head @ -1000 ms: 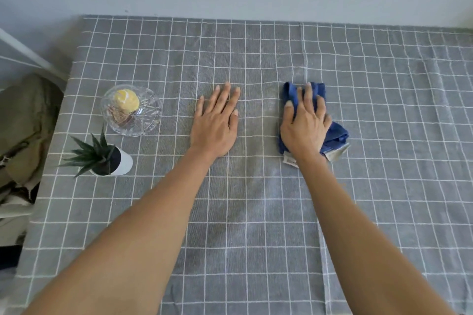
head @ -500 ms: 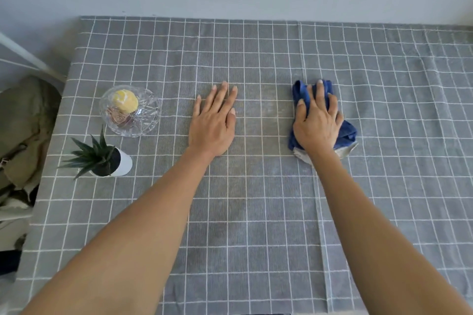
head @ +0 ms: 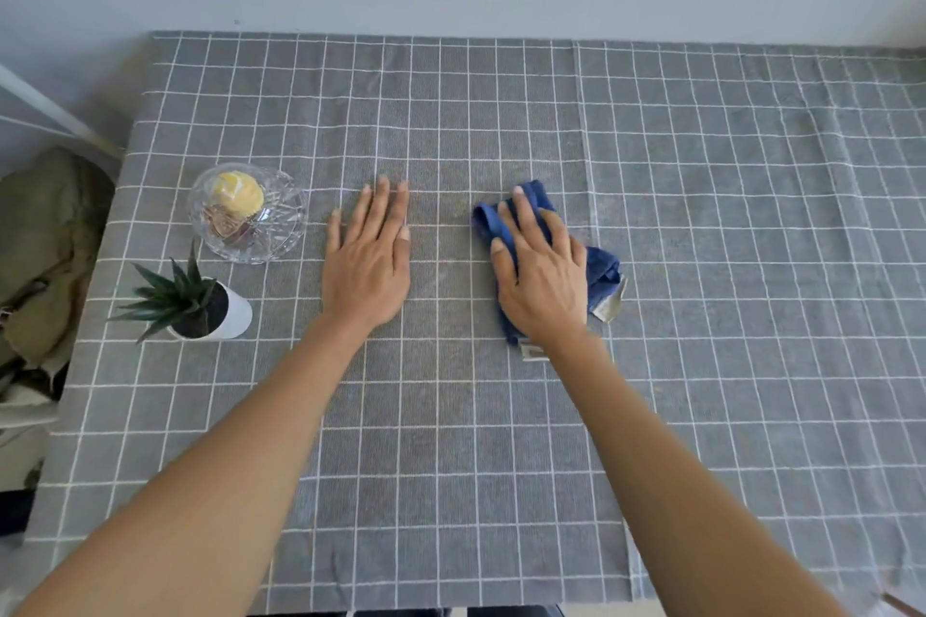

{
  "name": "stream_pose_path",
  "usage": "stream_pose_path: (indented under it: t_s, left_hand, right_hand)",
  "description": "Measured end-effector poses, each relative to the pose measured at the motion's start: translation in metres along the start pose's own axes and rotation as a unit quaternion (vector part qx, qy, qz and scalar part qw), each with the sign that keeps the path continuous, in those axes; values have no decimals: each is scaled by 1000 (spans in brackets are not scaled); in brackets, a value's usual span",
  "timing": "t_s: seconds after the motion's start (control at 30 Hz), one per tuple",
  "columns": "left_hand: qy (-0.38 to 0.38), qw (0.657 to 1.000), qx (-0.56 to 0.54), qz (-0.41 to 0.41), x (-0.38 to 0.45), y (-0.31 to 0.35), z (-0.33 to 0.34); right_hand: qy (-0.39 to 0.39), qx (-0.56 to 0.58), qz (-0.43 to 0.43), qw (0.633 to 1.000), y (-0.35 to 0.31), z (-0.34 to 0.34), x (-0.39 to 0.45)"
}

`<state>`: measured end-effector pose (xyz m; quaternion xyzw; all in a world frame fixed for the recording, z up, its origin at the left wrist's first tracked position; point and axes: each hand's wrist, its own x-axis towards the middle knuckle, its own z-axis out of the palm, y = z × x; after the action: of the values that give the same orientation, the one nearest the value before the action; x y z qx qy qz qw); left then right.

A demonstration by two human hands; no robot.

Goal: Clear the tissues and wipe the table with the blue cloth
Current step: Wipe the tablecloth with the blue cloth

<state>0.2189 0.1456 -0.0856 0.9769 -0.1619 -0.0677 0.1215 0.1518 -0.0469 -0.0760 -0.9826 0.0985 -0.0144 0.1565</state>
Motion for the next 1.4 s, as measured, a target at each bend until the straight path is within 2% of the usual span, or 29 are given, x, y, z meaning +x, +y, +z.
stream_pose_path:
  t_s: [0.1, 0.17, 0.37, 0.43, 0.57, 0.63, 0.83, 0.93, 1.1, 1.17, 1.3, 1.4]
  left_hand:
    - [7, 1000, 3, 1, -1, -3, 1]
    - [17, 1000, 2, -2, -1, -3, 2]
    - [28, 1000, 4, -4, -1, -4, 5]
    - [30, 1000, 2, -1, -1, -4, 5]
    - [30, 1000, 2, -1, -1, -5, 5]
    - [31, 1000, 5, -2, -1, -5, 6]
    - [38, 999, 5, 0, -1, -5, 6]
    - [37, 999, 2, -5, -1, -9, 5]
    - [31, 1000, 3, -3, -2, -5, 4]
    - [32, 999, 4, -5, -2, -3, 3]
    - [32, 999, 2, -4, -3, -3, 2]
    - [27, 1000, -2, -2, -2, -3, 2]
  right_hand:
    - [20, -5, 122, 992, 5, -1, 8]
    - [30, -4, 148, 988, -3, 1, 10]
    - [-18, -21, -33, 999, -15, 3, -5]
    - [-15, -29, -15, 999, -5, 0, -2]
    - [6, -31, 104, 994, 12, -1, 2]
    - [8, -22, 131, 991, 6, 1, 4]
    - [-32, -7, 9, 999, -34, 11, -7]
    - [-17, -18, 32, 999, -16, 6, 0]
    - [9, -11, 141, 990, 8, -1, 8]
    - [-5, 2, 127, 992, -5, 1, 8]
    - [-32, -1, 31, 999, -34, 9, -3]
    - [-10, -18, 50, 999, -12, 2, 1]
